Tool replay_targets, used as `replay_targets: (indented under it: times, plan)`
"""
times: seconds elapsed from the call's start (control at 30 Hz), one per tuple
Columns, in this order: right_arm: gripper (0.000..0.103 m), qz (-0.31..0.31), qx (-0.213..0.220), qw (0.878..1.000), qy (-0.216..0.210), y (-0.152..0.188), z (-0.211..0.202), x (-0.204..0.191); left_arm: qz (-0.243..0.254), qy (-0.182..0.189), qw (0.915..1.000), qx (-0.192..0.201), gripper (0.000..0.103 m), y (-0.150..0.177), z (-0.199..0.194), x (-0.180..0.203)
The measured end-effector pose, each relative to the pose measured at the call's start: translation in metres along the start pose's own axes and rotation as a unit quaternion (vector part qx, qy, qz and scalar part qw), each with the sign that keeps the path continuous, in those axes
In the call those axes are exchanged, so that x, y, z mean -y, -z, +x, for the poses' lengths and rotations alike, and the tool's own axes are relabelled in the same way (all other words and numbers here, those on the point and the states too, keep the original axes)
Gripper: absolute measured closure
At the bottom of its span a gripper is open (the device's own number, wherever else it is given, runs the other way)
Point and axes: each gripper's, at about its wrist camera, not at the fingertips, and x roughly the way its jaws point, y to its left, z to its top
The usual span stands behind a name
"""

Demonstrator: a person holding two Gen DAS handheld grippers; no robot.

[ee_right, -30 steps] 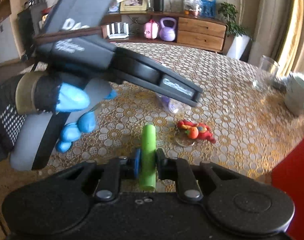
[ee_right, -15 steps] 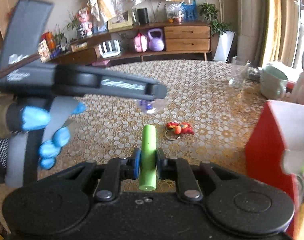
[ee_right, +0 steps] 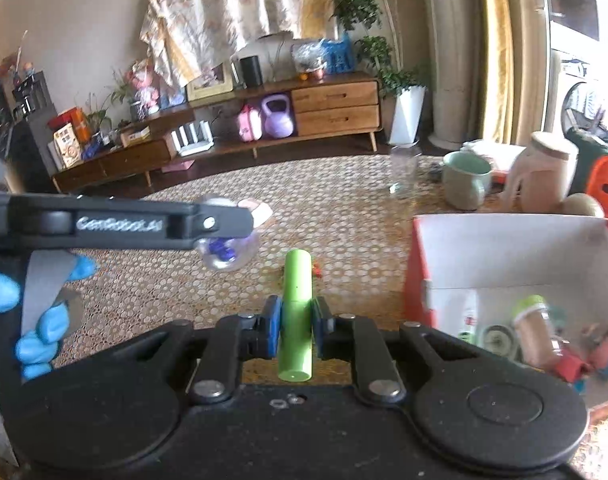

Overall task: Organize rigid objects
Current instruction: 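Carry bottle with left gripper over the red box while right gripper carries green cylinder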

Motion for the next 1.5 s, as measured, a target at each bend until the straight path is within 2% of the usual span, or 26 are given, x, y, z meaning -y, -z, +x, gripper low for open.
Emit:
replay_targets:
  times: [0.23,0.6,0.83,1.17,1.5]
  plan:
    - [0.087,0.01,0.013,1.0,0.013,0.0,-0.026,0.029,0.021,-0.001,0.9998,0.004,0.028,0.002,-0.014,0.04]
    - [0.087,0.026,0.03,0.998,0.041,0.006,-0.053,0.083,0.058,0.027,0.9978,-0.017,0.028,0.007,0.005,0.11]
    - [0.087,0.039,0.021,0.997,0.061,0.017,-0.055,0.122,0.09,0.042,0.9941,-0.045,0.028,0.012,0.033,0.151]
    - [0.087,0.072,0.006,0.993,0.097,0.029,-0.044,0.181,0.113,0.054,0.9883,-0.088,0.028,0.014,0.086,0.187]
    - [0.087,0.087,-0.024,0.988,0.127,0.036,-0.015,0.222,0.145,0.036,0.9798,-0.133,0.028,0.016,0.142,0.209]
